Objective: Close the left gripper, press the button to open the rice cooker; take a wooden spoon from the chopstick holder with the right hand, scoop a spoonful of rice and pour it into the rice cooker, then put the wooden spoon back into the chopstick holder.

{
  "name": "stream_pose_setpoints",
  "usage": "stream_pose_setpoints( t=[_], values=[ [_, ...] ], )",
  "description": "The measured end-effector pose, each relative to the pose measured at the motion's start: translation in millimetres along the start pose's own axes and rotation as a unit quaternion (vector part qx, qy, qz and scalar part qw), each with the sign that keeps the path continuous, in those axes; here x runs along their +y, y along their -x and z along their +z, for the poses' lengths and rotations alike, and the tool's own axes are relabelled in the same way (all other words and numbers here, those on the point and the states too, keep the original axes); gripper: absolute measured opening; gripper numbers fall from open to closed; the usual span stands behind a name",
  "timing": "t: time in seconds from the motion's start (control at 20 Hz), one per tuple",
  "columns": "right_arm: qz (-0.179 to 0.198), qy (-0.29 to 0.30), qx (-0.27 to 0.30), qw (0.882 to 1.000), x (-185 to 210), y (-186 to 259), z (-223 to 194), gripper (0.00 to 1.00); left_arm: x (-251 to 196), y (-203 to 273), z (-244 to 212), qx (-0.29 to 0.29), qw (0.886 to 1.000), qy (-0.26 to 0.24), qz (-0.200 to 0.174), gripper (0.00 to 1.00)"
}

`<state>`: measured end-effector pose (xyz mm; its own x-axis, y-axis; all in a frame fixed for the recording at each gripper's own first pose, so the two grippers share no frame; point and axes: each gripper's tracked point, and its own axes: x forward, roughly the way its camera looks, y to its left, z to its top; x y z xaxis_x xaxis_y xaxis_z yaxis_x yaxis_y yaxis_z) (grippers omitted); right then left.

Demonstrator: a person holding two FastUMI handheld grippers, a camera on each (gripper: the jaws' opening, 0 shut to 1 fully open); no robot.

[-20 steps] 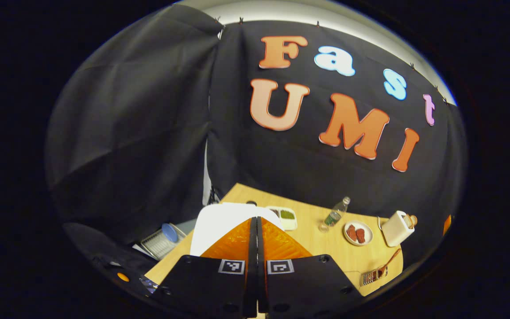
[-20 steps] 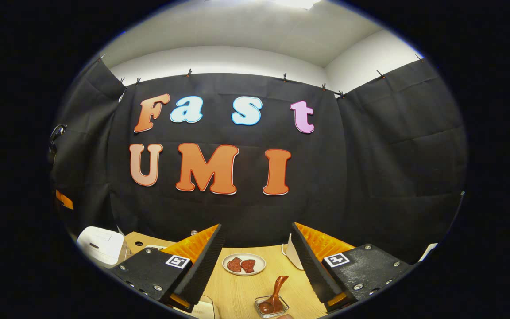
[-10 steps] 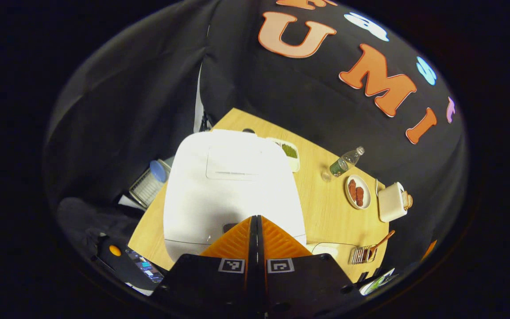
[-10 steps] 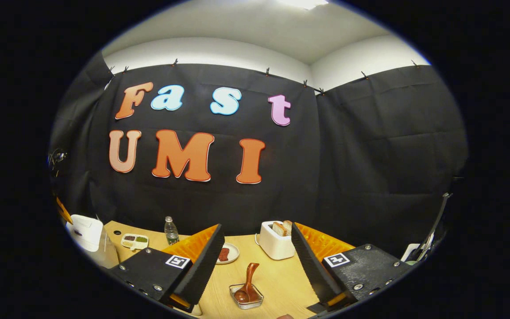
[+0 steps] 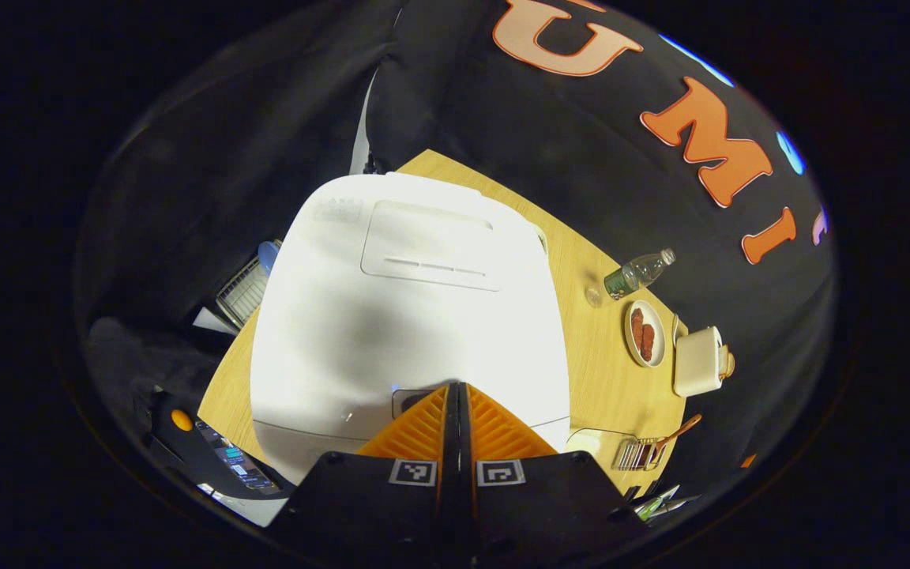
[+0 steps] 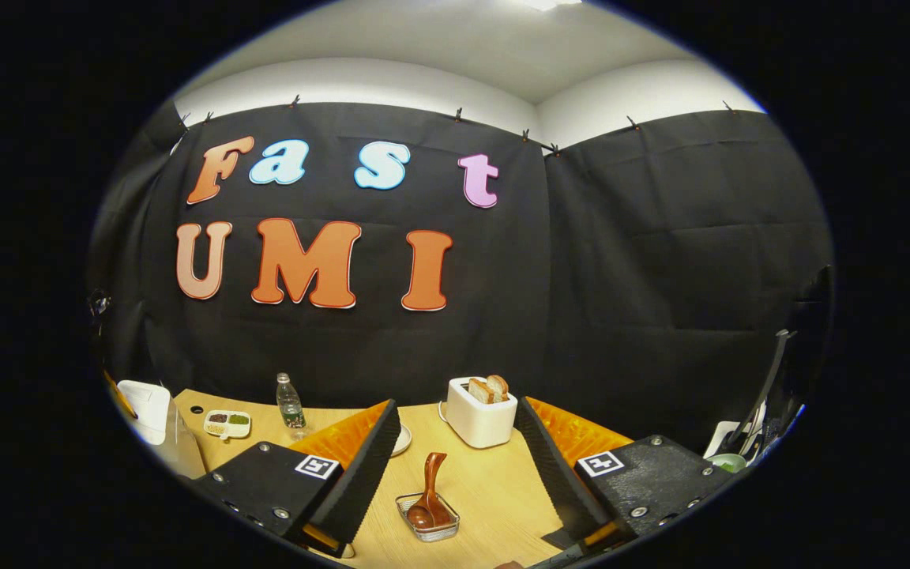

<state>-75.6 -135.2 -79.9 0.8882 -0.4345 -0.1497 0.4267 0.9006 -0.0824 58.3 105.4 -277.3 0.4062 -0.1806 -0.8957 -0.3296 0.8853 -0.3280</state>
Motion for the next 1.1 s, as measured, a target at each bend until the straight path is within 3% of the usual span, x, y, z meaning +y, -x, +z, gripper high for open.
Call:
stream_pose_setpoints(
  t=[0.1, 0.3, 0.4, 0.55, 0.7, 0.95, 1.1],
  values=[
    [0.003, -0.003, 0.006, 1.000, 1.1, -5.8, -4.2, 0.94, -4.0, 7.6, 6.2, -0.022, 1.000, -0.010, -0.008, 0.05],
    [0.017, -0.016, 0.038, 0.999, 7.6, -20.6, -26.2, 0.94, -9.6, 36.6, 33.2, -0.134, 0.990, -0.043, -0.010, 0.05],
    [0.025, -0.024, 0.056, 0.998, 8.9, -28.3, -38.2, 0.97, -4.9, 64.8, 57.1, -0.208, 0.974, -0.086, 0.018, 0.05],
    [0.033, -0.031, 0.088, 0.995, 11.0, -44.3, -61.5, 0.94, -8.9, 113.8, 97.0, -0.307, 0.935, -0.164, 0.069, 0.05],
    [0.045, -0.046, 0.128, 0.990, 13.3, -58.1, -86.6, 0.94, -43.1, 137.8, 90.3, -0.337, 0.925, -0.170, 0.050, 0.03],
    [0.069, -0.059, 0.202, 0.975, 23.0, -77.8, -136.0, 0.95, -64.2, 173.2, 82.3, -0.408, 0.885, -0.217, 0.062, 0.05],
    [0.091, -0.064, 0.251, 0.962, 31.3, -90.6, -165.4, 0.94, -79.7, 191.3, 66.5, -0.427, 0.874, -0.227, 0.055, 0.06]
  ],
)
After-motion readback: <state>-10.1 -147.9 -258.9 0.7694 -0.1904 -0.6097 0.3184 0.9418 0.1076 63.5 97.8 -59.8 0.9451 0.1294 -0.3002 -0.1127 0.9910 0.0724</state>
